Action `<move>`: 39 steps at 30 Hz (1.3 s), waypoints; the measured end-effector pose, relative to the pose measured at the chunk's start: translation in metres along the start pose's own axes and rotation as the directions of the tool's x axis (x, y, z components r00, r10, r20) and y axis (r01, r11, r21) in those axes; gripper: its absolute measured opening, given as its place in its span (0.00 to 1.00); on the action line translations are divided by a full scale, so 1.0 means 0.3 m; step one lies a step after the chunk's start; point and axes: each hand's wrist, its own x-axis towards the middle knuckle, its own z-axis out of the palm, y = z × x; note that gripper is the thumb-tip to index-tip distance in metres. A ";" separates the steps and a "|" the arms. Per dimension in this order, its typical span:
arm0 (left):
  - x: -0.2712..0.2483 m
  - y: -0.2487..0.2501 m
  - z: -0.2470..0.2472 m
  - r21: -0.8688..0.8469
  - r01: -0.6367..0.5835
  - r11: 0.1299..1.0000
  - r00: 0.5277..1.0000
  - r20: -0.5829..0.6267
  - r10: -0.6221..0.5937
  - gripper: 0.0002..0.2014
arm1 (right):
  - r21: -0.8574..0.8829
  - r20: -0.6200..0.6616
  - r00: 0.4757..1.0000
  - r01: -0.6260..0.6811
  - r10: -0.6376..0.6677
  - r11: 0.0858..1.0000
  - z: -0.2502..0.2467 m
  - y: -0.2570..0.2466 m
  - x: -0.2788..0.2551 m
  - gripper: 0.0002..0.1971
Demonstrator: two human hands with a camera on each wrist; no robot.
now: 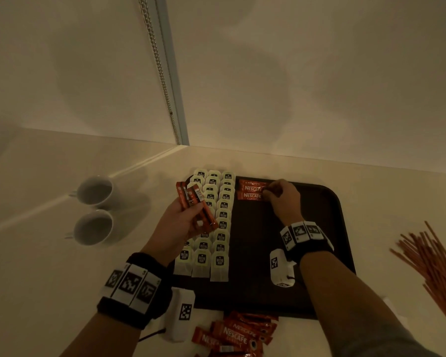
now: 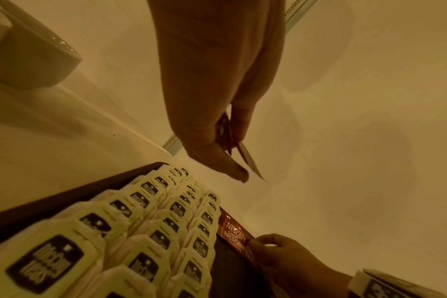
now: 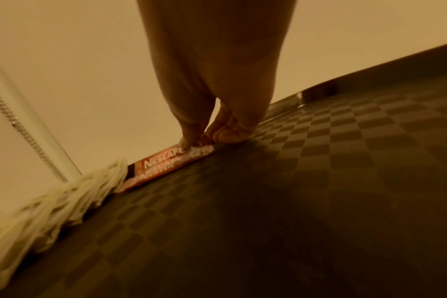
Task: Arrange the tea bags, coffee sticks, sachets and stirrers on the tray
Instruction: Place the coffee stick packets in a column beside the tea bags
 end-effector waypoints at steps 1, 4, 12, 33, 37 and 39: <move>0.003 -0.002 0.001 0.020 -0.009 1.000 1.000 -0.001 0.009 0.08 | 0.061 0.000 1.000 0.022 -0.022 0.998 -0.010 -0.033 -0.023 0.09; 0.008 -0.001 0.014 0.078 -0.054 0.995 0.998 -0.009 0.055 0.07 | 0.232 0.228 0.967 0.058 -0.113 0.971 -0.047 -0.184 -0.135 0.09; 0.005 0.004 0.058 0.040 -0.086 0.996 0.996 -0.012 0.086 0.11 | 0.362 0.225 0.884 0.314 -0.409 0.878 -0.037 -0.320 -0.337 0.06; -0.022 0.013 0.054 0.169 -0.244 0.955 0.968 -0.023 0.251 0.05 | 0.666 0.124 0.958 0.112 -0.257 0.738 -0.118 -0.296 -0.389 0.10; -0.027 0.018 0.050 0.154 -0.235 0.960 0.972 0.024 0.235 0.03 | 0.687 0.170 0.962 0.040 -0.214 0.725 -0.130 -0.292 -0.387 0.09; -0.026 0.018 0.050 0.176 -0.232 0.957 0.973 0.028 0.231 0.02 | 0.627 0.204 0.955 0.039 -0.213 0.778 -0.136 -0.284 -0.382 0.10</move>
